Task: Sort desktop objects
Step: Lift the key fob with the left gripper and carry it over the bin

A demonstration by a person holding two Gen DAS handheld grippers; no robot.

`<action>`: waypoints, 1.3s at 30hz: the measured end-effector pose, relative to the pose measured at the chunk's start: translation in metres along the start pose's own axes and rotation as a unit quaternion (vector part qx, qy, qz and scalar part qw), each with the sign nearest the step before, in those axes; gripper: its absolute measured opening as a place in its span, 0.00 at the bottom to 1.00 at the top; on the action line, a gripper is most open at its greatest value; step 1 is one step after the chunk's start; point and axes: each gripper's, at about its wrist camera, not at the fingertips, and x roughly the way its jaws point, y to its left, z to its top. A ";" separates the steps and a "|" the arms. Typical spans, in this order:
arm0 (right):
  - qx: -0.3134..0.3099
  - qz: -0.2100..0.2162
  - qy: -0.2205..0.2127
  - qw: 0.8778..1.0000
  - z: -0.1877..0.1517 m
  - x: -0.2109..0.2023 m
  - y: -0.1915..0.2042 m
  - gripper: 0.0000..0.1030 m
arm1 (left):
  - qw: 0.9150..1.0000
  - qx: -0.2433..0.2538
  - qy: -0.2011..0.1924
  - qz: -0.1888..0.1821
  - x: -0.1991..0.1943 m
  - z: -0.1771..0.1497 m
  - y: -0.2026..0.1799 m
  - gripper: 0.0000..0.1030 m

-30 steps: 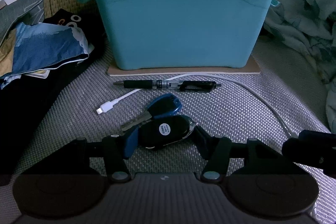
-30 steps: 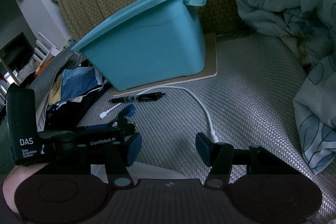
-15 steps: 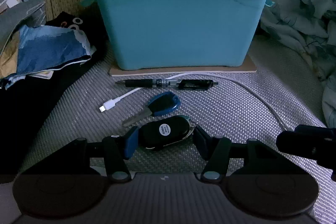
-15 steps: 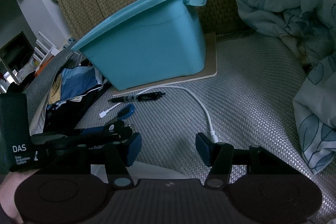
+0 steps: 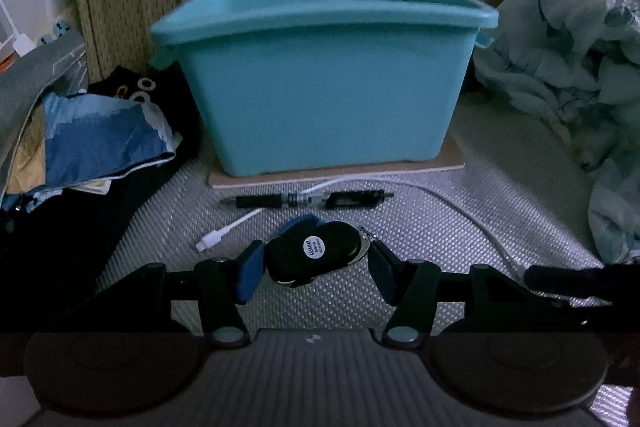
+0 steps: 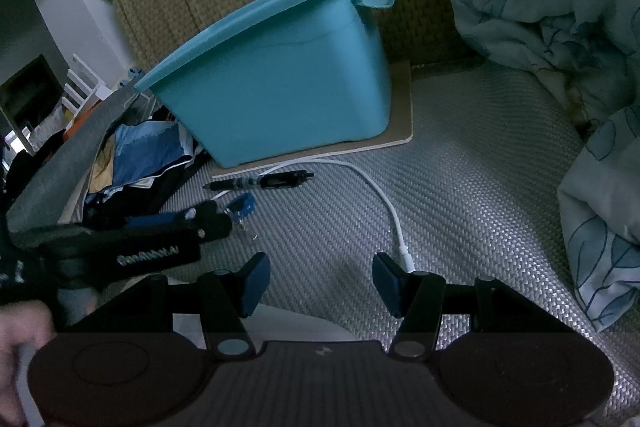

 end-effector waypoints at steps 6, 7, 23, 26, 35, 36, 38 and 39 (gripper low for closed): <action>-0.004 -0.003 0.004 1.000 -0.002 0.002 0.000 0.59 | 1.000 0.003 -0.008 0.003 -0.011 0.009 0.000 0.58; -0.004 -0.004 0.005 1.000 -0.002 0.003 0.000 0.59 | 1.000 0.003 -0.009 0.003 -0.013 0.011 0.001 0.58; -0.009 -0.004 0.005 1.000 -0.003 0.003 0.003 0.59 | 0.999 0.014 -0.043 0.010 -0.044 0.041 0.004 0.58; -0.010 -0.004 0.006 1.000 -0.003 0.002 0.003 0.59 | 0.998 0.020 -0.051 0.008 -0.051 0.048 0.001 0.58; -0.011 -0.003 0.005 1.000 -0.003 0.002 0.004 0.59 | 0.996 0.030 -0.081 0.006 -0.070 0.077 -0.005 0.58; -0.011 -0.002 0.006 1.000 -0.002 0.002 0.004 0.59 | 0.996 0.031 -0.083 0.007 -0.071 0.081 -0.006 0.58; -0.013 0.000 0.007 1.000 -0.002 0.002 0.004 0.59 | 0.996 0.033 -0.088 0.007 -0.073 0.087 -0.006 0.58; -0.014 0.000 0.006 1.000 -0.002 0.002 0.004 0.59 | 0.995 0.033 -0.090 0.007 -0.075 0.091 -0.006 0.58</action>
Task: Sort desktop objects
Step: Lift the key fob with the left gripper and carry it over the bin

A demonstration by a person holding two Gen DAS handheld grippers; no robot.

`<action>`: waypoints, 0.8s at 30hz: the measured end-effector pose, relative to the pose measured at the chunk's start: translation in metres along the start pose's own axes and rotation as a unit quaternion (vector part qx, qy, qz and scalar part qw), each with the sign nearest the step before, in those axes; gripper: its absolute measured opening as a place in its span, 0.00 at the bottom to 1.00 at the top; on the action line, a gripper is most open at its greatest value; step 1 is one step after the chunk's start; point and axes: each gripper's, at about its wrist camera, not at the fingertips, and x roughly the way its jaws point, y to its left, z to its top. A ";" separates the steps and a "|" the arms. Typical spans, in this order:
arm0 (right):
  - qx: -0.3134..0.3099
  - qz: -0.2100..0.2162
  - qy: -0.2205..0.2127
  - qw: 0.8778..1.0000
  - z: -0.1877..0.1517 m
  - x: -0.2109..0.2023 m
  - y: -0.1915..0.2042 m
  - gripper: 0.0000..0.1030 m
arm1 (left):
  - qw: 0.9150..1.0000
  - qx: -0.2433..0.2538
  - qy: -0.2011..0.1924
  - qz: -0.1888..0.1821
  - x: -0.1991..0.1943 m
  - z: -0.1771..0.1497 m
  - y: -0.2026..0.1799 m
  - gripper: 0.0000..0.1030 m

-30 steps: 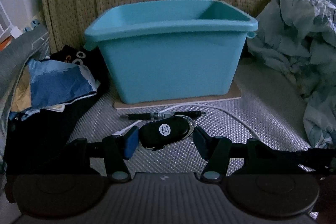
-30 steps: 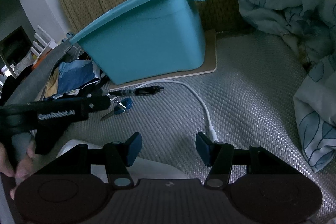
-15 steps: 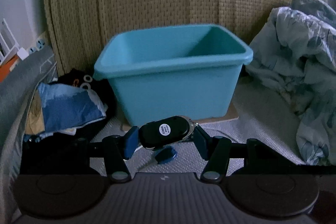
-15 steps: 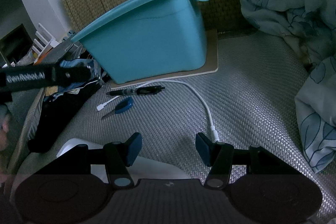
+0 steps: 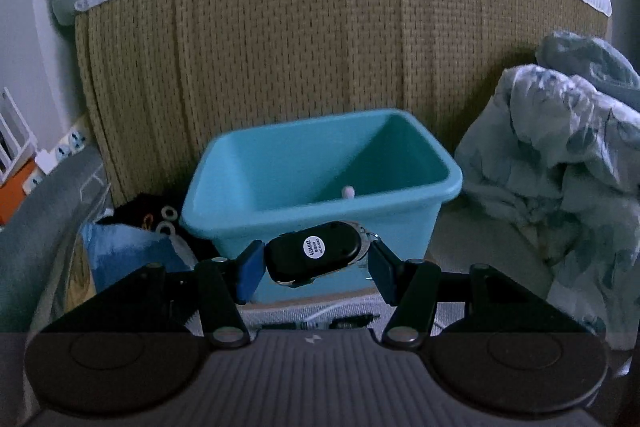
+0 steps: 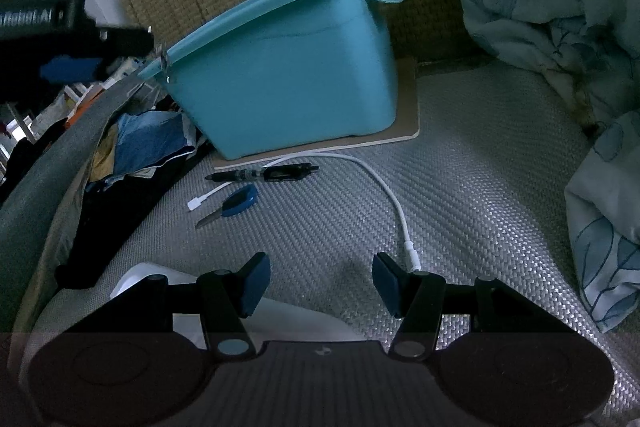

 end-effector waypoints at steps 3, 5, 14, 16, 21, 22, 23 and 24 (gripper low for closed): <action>-0.001 -0.001 -0.001 1.000 0.001 -0.001 0.000 0.59 | 1.000 -0.002 -0.008 0.002 0.000 0.012 0.001 0.58; 0.002 0.000 -0.002 1.000 0.001 -0.001 -0.001 0.59 | 1.000 -0.004 -0.012 0.004 0.000 0.019 0.002 0.58; 0.007 0.003 -0.005 1.000 0.003 -0.003 -0.002 0.59 | 0.999 -0.031 -0.016 0.005 0.015 0.046 0.010 0.58; 0.007 0.005 -0.005 1.000 0.003 -0.003 -0.003 0.59 | 0.999 -0.036 -0.014 0.007 0.021 0.050 0.012 0.58; 0.008 0.006 -0.008 1.000 0.003 -0.005 -0.003 0.59 | 0.999 -0.045 -0.008 0.009 0.038 0.059 0.018 0.58; 0.009 0.006 -0.008 1.000 0.003 -0.005 -0.003 0.59 | 0.999 -0.046 -0.008 0.010 0.041 0.061 0.019 0.58; 0.009 0.006 -0.008 1.000 0.004 -0.006 -0.003 0.59 | 0.999 -0.048 -0.008 0.010 0.044 0.063 0.020 0.58; 0.011 0.006 -0.009 1.000 0.004 -0.006 -0.003 0.59 | 0.999 -0.052 -0.007 0.009 0.047 0.066 0.022 0.58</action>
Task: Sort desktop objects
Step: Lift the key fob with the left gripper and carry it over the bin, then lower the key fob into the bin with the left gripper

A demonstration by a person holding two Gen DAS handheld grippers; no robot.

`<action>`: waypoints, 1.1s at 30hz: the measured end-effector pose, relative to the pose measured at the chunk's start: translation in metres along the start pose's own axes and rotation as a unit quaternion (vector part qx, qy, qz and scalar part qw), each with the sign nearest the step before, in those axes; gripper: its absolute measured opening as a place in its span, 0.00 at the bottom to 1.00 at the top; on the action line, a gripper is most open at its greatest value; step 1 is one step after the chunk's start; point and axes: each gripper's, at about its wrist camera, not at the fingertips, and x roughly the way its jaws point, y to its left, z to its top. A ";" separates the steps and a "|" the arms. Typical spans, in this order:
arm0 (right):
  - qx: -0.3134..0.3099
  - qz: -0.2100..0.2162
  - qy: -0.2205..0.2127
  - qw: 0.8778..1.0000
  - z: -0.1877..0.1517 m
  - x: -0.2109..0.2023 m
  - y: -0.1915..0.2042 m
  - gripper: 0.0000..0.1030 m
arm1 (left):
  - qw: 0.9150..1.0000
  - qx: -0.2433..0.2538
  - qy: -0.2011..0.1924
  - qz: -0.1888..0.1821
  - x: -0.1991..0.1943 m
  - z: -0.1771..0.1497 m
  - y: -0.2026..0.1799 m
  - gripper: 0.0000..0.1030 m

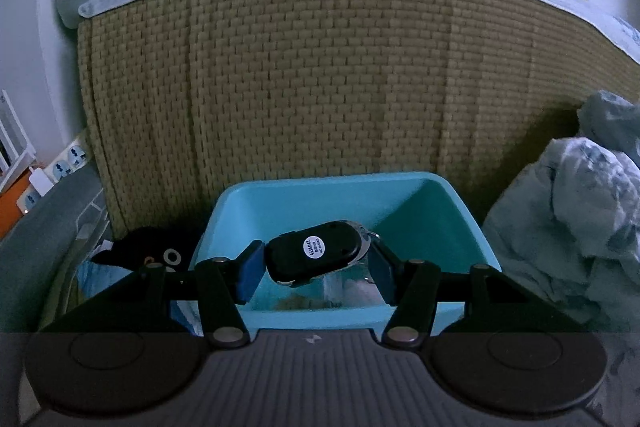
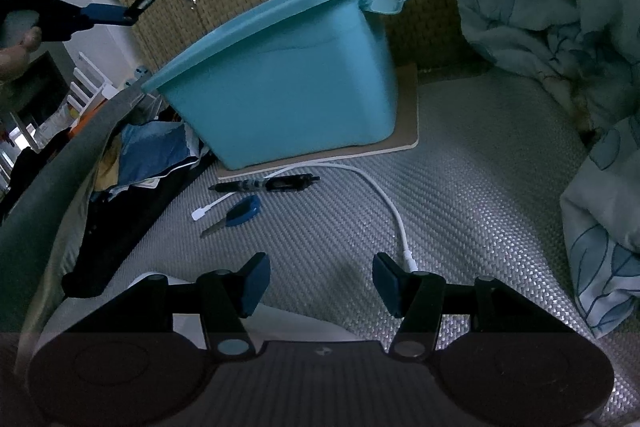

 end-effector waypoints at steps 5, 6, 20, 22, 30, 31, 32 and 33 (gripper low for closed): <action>0.003 0.002 -0.003 1.000 0.003 -0.001 0.001 0.59 | 1.000 -0.015 0.005 -0.001 0.020 0.013 0.007 0.58; 0.002 0.003 -0.004 1.000 0.003 -0.001 0.002 0.59 | 1.000 -0.017 0.007 -0.001 0.024 0.015 0.008 0.58; 0.005 0.012 -0.012 1.000 0.007 -0.006 0.003 0.59 | 0.996 -0.075 0.052 -0.011 0.087 0.056 0.029 0.58; 0.003 0.010 -0.013 1.000 0.008 -0.007 0.004 0.59 | 0.995 -0.075 0.059 -0.007 0.094 0.054 0.029 0.58; 0.005 0.011 -0.014 1.000 0.010 -0.007 0.003 0.59 | 0.992 -0.071 0.104 -0.006 0.122 0.041 0.031 0.58; 0.006 0.011 -0.014 1.000 0.010 -0.007 0.003 0.59 | 0.992 -0.070 0.109 -0.006 0.124 0.040 0.031 0.58; 0.007 0.012 -0.015 1.000 0.010 -0.007 0.003 0.59 | 0.991 -0.068 0.114 -0.005 0.127 0.039 0.031 0.58; 0.008 0.012 -0.015 1.000 0.010 -0.008 0.003 0.59 | 0.991 -0.067 0.119 -0.004 0.129 0.038 0.031 0.58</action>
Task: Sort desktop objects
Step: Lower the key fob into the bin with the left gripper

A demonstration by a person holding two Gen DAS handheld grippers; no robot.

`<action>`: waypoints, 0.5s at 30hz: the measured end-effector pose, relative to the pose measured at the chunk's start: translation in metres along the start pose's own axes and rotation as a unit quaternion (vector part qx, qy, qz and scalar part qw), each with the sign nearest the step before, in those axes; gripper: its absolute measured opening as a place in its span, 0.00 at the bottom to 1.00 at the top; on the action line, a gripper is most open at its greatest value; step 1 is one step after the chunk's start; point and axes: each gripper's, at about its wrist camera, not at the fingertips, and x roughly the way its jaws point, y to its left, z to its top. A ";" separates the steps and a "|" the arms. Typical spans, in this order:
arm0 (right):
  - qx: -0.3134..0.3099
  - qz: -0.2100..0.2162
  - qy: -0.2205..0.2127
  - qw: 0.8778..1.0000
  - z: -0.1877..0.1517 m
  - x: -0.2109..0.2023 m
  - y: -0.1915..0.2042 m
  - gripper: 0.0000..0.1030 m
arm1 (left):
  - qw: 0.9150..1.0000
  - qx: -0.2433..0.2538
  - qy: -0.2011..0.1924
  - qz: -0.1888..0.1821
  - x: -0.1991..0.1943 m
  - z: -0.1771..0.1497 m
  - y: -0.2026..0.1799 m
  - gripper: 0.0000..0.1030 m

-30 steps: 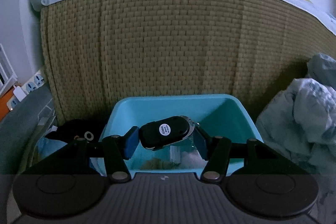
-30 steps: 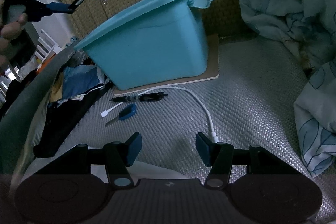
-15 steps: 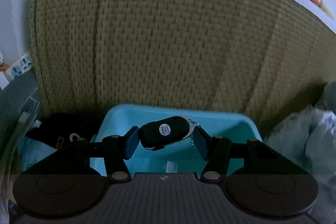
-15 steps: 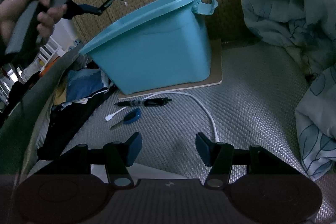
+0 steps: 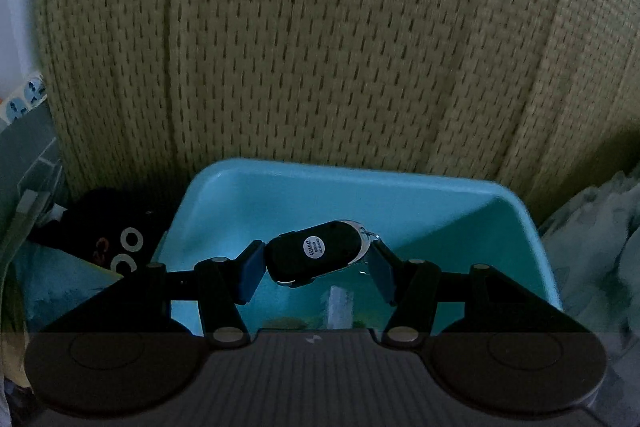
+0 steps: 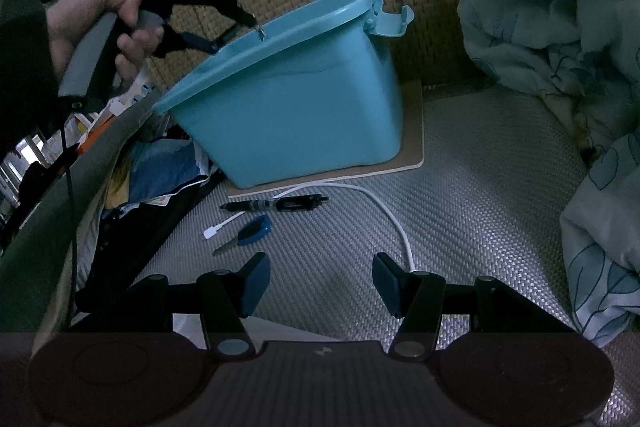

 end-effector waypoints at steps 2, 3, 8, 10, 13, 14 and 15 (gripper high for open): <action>0.001 0.001 0.000 1.000 0.000 -0.001 0.000 0.59 | 1.000 0.002 0.010 0.003 0.005 0.000 0.001 0.58; 0.002 0.001 -0.001 1.000 0.001 -0.001 0.000 0.59 | 1.000 0.002 0.014 0.004 0.007 0.000 0.001 0.58; 0.004 0.002 -0.002 1.000 0.001 -0.002 -0.001 0.59 | 0.999 0.012 0.036 0.008 0.016 0.000 0.001 0.58; 0.004 0.002 -0.002 1.000 0.001 -0.002 -0.001 0.59 | 0.999 0.018 0.047 0.009 0.022 -0.001 -0.001 0.58; 0.004 0.003 -0.002 1.000 0.001 -0.002 0.000 0.59 | 0.998 0.020 0.058 0.010 0.029 -0.002 -0.002 0.58; 0.003 0.002 -0.002 1.000 0.001 -0.002 0.000 0.59 | 0.998 0.020 0.062 0.010 0.031 -0.003 -0.002 0.58; 0.003 0.002 -0.002 1.000 0.002 -0.002 0.000 0.59 | 0.998 0.019 0.065 0.011 0.034 -0.003 -0.002 0.58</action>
